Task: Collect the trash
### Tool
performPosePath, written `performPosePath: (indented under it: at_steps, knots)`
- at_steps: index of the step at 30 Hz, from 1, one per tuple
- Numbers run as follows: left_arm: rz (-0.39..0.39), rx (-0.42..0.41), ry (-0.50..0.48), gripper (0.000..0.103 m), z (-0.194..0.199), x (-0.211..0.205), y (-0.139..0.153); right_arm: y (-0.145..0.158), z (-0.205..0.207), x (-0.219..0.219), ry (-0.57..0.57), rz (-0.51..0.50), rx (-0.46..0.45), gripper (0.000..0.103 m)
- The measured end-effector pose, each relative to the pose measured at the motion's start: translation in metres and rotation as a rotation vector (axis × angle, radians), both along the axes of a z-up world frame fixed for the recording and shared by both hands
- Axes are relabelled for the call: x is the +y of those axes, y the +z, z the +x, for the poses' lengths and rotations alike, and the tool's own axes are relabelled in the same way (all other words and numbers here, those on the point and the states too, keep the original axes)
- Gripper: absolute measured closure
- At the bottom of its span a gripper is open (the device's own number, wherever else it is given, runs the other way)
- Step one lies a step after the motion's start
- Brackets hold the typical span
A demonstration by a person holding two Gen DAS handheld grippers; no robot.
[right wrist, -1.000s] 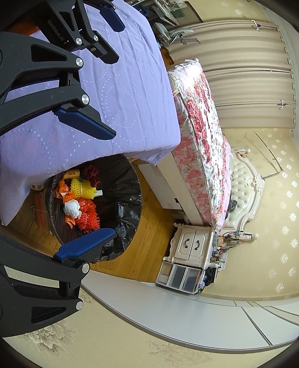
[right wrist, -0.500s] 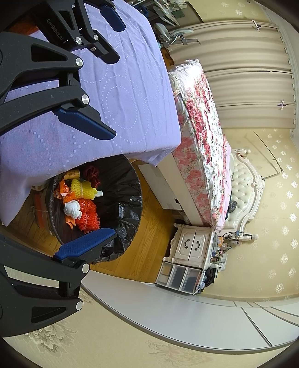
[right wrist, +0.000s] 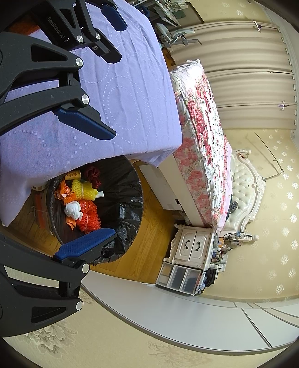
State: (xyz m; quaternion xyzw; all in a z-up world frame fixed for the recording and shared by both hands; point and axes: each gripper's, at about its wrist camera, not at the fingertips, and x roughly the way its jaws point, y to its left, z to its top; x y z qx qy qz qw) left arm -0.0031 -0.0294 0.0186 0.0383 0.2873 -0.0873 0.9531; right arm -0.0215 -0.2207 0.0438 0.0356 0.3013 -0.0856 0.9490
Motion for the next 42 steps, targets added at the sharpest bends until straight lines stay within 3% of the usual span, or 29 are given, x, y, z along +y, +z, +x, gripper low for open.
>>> performPosePath:
  at_steps: [34, 42]
  knots:
    - [-0.035, 0.015, -0.008, 0.020, 0.002, -0.001, 0.001, -0.001, -0.001, 0.008, 0.008, -0.001, 0.004, 0.026]
    - [-0.037, 0.042, 0.040, 0.020, 0.009, 0.011, -0.003, -0.009, -0.001, 0.023, 0.039, -0.004, 0.021, 0.025]
